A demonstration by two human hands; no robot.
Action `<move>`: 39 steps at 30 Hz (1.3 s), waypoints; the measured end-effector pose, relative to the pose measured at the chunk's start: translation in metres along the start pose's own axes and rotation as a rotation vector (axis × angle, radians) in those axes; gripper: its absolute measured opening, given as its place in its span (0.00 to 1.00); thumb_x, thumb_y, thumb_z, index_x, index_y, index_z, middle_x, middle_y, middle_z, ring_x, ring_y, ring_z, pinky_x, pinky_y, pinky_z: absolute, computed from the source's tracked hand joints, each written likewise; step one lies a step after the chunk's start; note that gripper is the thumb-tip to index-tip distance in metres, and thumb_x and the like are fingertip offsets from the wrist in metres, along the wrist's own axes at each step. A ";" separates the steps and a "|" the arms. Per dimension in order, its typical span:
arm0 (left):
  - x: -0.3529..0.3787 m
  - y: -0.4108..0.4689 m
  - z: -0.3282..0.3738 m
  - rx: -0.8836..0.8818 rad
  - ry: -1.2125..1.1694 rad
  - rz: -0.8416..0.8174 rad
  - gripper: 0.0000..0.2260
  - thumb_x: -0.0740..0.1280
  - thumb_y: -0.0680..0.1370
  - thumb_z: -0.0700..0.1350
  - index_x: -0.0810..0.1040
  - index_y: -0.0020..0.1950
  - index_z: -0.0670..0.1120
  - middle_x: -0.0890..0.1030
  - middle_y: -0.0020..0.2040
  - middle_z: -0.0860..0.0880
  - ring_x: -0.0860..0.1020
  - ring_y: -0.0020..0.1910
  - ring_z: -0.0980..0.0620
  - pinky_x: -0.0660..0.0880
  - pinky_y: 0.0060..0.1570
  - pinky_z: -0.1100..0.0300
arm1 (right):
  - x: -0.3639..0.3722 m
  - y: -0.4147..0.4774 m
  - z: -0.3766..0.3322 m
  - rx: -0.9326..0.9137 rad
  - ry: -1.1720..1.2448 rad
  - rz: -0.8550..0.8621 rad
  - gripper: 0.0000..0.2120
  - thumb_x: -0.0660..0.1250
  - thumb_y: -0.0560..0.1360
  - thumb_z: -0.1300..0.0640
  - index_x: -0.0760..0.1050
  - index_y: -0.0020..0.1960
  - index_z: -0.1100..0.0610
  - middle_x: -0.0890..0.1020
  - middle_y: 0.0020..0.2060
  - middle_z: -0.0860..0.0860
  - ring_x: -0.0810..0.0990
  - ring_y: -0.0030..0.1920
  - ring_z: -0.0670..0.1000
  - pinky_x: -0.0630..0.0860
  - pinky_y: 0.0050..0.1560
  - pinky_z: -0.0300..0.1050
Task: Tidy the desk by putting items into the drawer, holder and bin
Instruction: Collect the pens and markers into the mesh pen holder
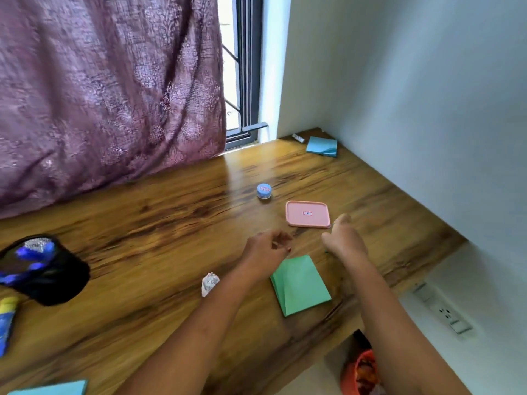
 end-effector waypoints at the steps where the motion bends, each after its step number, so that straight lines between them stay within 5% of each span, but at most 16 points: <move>1: -0.007 -0.002 0.000 0.003 -0.051 0.010 0.08 0.68 0.76 0.43 0.79 0.55 0.50 0.80 0.48 0.52 0.76 0.42 0.59 0.71 0.39 0.68 | -0.004 -0.005 -0.010 -0.038 0.127 -0.008 0.18 0.62 0.75 0.59 0.63 0.63 0.62 0.77 0.58 0.63 0.77 0.56 0.61 0.73 0.53 0.51; 5: -0.043 -0.020 0.006 -0.046 -0.369 0.066 0.06 0.63 0.80 0.49 0.76 0.55 0.52 0.79 0.48 0.49 0.77 0.40 0.53 0.73 0.40 0.60 | -0.009 -0.049 -0.088 -0.269 0.634 -0.233 0.12 0.65 0.74 0.61 0.69 0.56 0.57 0.79 0.41 0.57 0.74 0.29 0.49 0.69 0.26 0.38; 8: -0.088 -0.041 0.006 -0.090 -0.715 0.126 0.06 0.58 0.82 0.49 0.73 0.52 0.51 0.79 0.41 0.50 0.77 0.34 0.53 0.72 0.30 0.64 | -0.004 -0.091 -0.155 -0.474 0.771 -0.340 0.02 0.64 0.77 0.62 0.72 0.47 0.56 0.78 0.30 0.50 0.71 0.20 0.43 0.64 0.20 0.34; 13: -0.206 -0.097 -0.030 -0.013 -0.752 0.412 0.04 0.62 0.79 0.38 0.75 0.51 0.46 0.82 0.40 0.49 0.81 0.33 0.58 0.76 0.31 0.65 | 0.028 -0.149 -0.250 -0.709 0.717 -0.344 0.09 0.65 0.77 0.57 0.79 0.39 0.54 0.79 0.31 0.52 0.72 0.27 0.43 0.66 0.30 0.39; 17: -0.298 -0.147 -0.076 0.005 -0.650 0.774 0.09 0.65 0.78 0.35 0.76 0.43 0.48 0.81 0.38 0.50 0.78 0.28 0.59 0.74 0.26 0.64 | 0.074 -0.189 -0.313 -0.625 0.860 -0.488 0.13 0.63 0.79 0.58 0.77 0.36 0.55 0.74 0.25 0.47 0.69 0.22 0.42 0.64 0.23 0.36; 21: -0.354 -0.178 -0.121 -0.024 -0.466 0.939 0.05 0.69 0.75 0.35 0.79 0.46 0.45 0.82 0.40 0.47 0.80 0.38 0.54 0.78 0.44 0.57 | 0.108 -0.217 -0.369 -0.668 0.828 -0.536 0.11 0.61 0.79 0.60 0.76 0.39 0.54 0.72 0.30 0.50 0.68 0.28 0.46 0.64 0.28 0.40; 25: -0.362 -0.171 -0.153 -0.150 -0.240 0.868 0.05 0.71 0.73 0.38 0.80 0.47 0.46 0.84 0.45 0.45 0.81 0.46 0.49 0.76 0.52 0.56 | 0.135 -0.219 -0.405 -0.737 0.687 -0.477 0.08 0.62 0.78 0.61 0.79 0.50 0.62 0.74 0.31 0.50 0.71 0.29 0.45 0.67 0.33 0.41; 30: -0.349 -0.155 -0.171 -0.163 -0.021 0.743 0.06 0.71 0.73 0.41 0.82 0.49 0.43 0.84 0.44 0.47 0.81 0.47 0.49 0.72 0.43 0.62 | 0.160 -0.209 -0.411 -0.714 0.549 -0.471 0.08 0.62 0.78 0.64 0.79 0.51 0.61 0.74 0.33 0.43 0.71 0.35 0.40 0.68 0.42 0.38; 34: -0.345 -0.149 -0.173 -0.143 -0.026 0.652 0.07 0.70 0.72 0.36 0.81 0.48 0.44 0.84 0.46 0.45 0.82 0.48 0.48 0.77 0.51 0.56 | 0.154 -0.209 -0.405 -0.724 0.548 -0.402 0.10 0.62 0.77 0.63 0.77 0.42 0.51 0.76 0.34 0.42 0.72 0.37 0.43 0.69 0.42 0.39; 39: -0.355 -0.159 -0.180 -0.052 -0.167 0.647 0.06 0.70 0.73 0.35 0.81 0.47 0.45 0.83 0.45 0.50 0.80 0.41 0.60 0.75 0.43 0.71 | 0.132 -0.225 -0.413 -0.795 0.610 -0.368 0.11 0.62 0.75 0.63 0.77 0.42 0.48 0.77 0.35 0.43 0.73 0.36 0.43 0.69 0.44 0.44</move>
Point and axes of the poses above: each hand's wrist, its own y-axis towards the middle knuckle, its own x-axis out of the palm, z = x × y, the point moved 4 cm from there along y, towards the middle knuckle
